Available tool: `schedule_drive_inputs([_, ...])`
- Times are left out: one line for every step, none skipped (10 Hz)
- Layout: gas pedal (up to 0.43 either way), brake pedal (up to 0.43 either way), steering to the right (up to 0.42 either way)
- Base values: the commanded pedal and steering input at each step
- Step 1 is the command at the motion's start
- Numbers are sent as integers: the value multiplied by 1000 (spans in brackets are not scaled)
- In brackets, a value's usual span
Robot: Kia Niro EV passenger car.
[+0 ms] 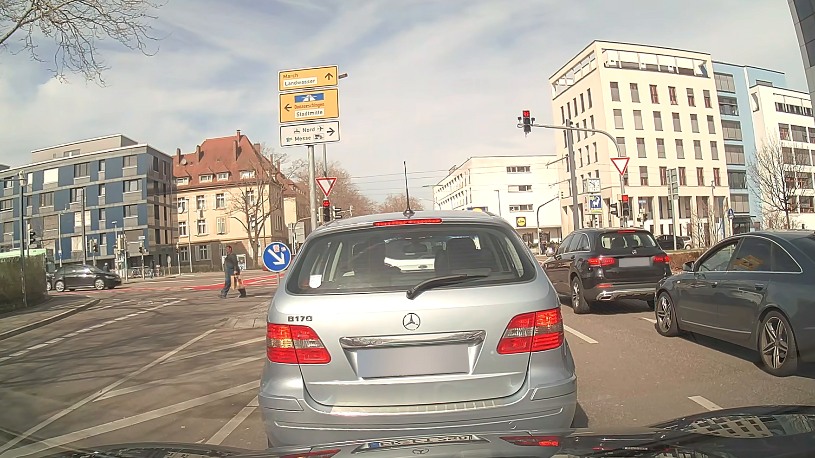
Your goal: Follow the waypoints while adhering to traffic rules and regulations
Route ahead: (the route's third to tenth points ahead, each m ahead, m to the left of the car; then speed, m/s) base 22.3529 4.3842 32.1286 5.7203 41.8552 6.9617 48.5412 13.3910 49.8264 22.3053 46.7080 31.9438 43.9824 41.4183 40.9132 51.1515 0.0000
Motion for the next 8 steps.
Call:
schedule_drive_inputs([0, 299, 6])
schedule_drive_inputs([0, 299, 6])
schedule_drive_inputs([0, 305, 6])
schedule_drive_inputs([0, 305, 6])
schedule_drive_inputs([0, 305, 6])
schedule_drive_inputs([0, 305, 6])
schedule_drive_inputs([0, 305, 6])
schedule_drive_inputs([0, 305, 6])
